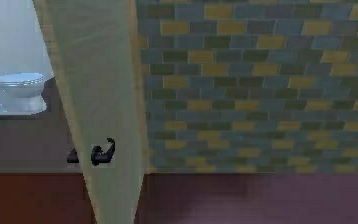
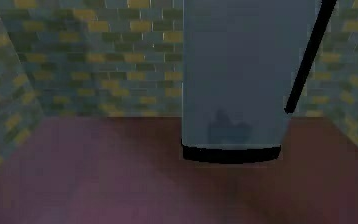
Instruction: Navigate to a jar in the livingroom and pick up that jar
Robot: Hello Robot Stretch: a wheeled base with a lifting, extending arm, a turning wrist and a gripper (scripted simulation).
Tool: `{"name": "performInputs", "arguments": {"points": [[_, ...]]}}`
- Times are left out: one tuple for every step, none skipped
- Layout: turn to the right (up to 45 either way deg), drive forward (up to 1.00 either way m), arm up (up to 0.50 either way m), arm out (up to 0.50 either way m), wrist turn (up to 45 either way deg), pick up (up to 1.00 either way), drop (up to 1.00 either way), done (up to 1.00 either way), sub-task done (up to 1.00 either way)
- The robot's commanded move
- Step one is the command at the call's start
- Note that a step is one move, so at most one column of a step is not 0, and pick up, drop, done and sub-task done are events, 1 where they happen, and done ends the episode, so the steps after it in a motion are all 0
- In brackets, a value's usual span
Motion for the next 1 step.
{"name": "performInputs", "arguments": {"points": [[45.0,0.00,0.00,0.00,0.0,0.00,0.00,0.00,0.00]]}}
